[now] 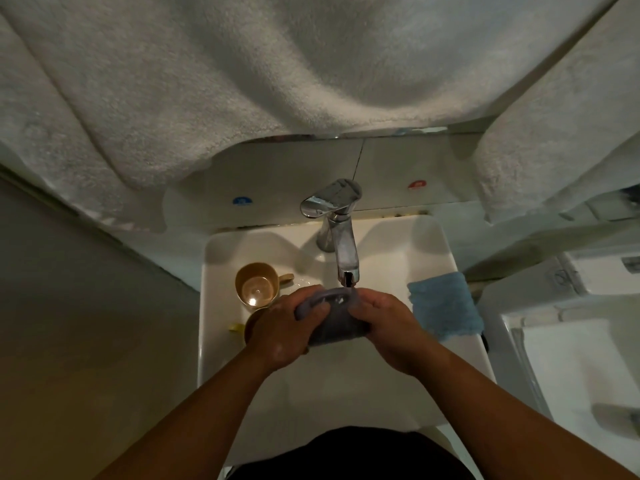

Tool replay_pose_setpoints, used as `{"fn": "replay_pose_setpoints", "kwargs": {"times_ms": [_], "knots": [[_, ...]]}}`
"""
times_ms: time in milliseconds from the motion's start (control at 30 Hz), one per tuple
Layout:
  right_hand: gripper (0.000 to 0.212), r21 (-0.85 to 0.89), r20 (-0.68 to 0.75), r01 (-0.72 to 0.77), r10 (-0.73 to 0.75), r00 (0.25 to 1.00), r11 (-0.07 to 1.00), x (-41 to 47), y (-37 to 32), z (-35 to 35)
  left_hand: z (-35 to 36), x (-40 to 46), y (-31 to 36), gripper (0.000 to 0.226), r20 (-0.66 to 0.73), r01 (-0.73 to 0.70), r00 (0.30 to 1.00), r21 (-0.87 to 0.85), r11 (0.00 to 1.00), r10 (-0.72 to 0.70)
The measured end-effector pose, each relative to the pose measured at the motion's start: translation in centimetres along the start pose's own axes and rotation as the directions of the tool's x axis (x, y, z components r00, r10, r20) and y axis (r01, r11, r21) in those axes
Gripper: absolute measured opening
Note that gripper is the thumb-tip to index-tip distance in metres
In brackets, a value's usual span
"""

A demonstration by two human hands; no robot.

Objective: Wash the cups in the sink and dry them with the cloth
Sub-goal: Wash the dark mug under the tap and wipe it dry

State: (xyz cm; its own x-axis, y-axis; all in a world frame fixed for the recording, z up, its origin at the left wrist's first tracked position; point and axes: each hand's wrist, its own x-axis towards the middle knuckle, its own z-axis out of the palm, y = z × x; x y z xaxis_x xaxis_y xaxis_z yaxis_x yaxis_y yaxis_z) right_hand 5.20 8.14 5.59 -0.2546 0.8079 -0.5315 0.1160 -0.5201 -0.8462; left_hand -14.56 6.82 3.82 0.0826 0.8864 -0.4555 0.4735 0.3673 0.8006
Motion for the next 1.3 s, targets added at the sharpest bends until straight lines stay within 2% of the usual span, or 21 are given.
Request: {"fn": "replay_pose_setpoints", "kwargs": {"times_ms": [100,167,233,267,333,433,467,567,633,767,867,933,1033,1133,1200,1233,1300], "knots": [[0.023,-0.023,-0.14,0.03,-0.032,0.99,0.999,0.0,0.2,0.7,1.2,0.3,0.2,0.047,-0.17,-0.017,0.983,0.312,0.95,0.073],[0.023,-0.085,-0.189,0.056,-0.071,0.979,0.995,-0.2,0.0,1.1,2.1,0.4,0.7,0.038,-0.252,-0.034,0.96,0.319,0.947,0.119],[0.021,-0.117,-0.229,0.07,-0.095,0.969,0.991,-0.4,-0.1,1.3,2.5,0.6,1.3,0.036,-0.296,-0.01,0.951,0.265,0.964,0.091],[0.02,-0.133,-0.245,0.072,-0.103,0.964,0.989,-0.4,0.0,1.4,2.5,0.7,1.5,0.035,-0.282,-0.004,0.957,0.247,0.969,0.076],[0.02,-0.129,-0.272,0.082,-0.115,0.955,0.988,-0.6,-0.1,1.4,2.4,0.7,1.6,0.035,-0.161,-0.048,0.983,0.243,0.969,0.089],[0.026,-0.03,-0.285,0.106,-0.11,0.952,0.994,-0.7,-0.2,0.9,2.1,0.6,1.7,0.035,0.012,-0.075,0.997,0.014,0.997,0.075],[0.026,-0.015,-0.277,0.108,-0.108,0.955,0.994,-0.7,-0.2,0.7,2.0,0.6,1.6,0.036,0.012,-0.064,0.998,-0.028,0.998,0.064],[0.018,-0.083,-0.209,0.097,-0.113,0.971,0.992,-0.7,0.2,1.0,2.8,1.0,1.1,0.036,-0.135,-0.055,0.988,0.133,0.99,0.073],[0.014,-0.128,-0.22,0.077,-0.104,0.97,0.989,-0.5,0.7,1.4,3.2,0.7,1.5,0.034,-0.198,-0.054,0.977,0.156,0.986,0.084],[0.011,-0.145,-0.384,0.024,-0.078,0.92,0.989,0.5,1.0,1.6,3.3,-0.1,1.4,0.044,-0.081,-0.148,0.985,0.07,0.986,0.154],[0.016,-0.356,-0.484,-0.074,-0.117,0.867,0.931,1.2,0.3,1.5,3.2,-0.2,0.8,0.07,-0.029,-0.189,0.981,0.094,0.977,0.193],[0.018,-0.371,-0.431,-0.022,-0.151,0.89,0.928,1.1,-0.3,1.2,3.1,0.0,0.2,0.077,-0.072,-0.18,0.98,0.065,0.981,0.185],[0.023,-0.245,-0.253,0.061,-0.124,0.959,0.968,0.1,-1.3,1.5,2.6,0.2,-0.6,0.084,-0.085,-0.191,0.978,0.016,0.982,0.191],[0.01,-0.429,-0.317,-0.019,-0.131,0.939,0.903,0.7,-0.3,1.5,2.7,-0.2,-0.3,0.083,-0.081,-0.191,0.978,0.034,0.981,0.193],[0.016,-0.475,-0.414,-0.086,-0.136,0.9,0.876,1.0,-0.1,1.5,3.1,-0.3,-0.3,0.082,-0.1,-0.193,0.975,0.046,0.98,0.196],[0.016,-0.473,-0.418,-0.092,-0.131,0.899,0.876,1.0,-0.2,1.6,3.3,-0.4,-0.3,0.082,-0.105,-0.195,0.974,0.048,0.98,0.199],[0.011,-0.452,-0.318,-0.042,-0.117,0.941,0.891,1.1,-0.5,1.4,3.2,-0.5,-0.6,0.081,-0.121,-0.19,0.973,0.045,0.981,0.194]]}}
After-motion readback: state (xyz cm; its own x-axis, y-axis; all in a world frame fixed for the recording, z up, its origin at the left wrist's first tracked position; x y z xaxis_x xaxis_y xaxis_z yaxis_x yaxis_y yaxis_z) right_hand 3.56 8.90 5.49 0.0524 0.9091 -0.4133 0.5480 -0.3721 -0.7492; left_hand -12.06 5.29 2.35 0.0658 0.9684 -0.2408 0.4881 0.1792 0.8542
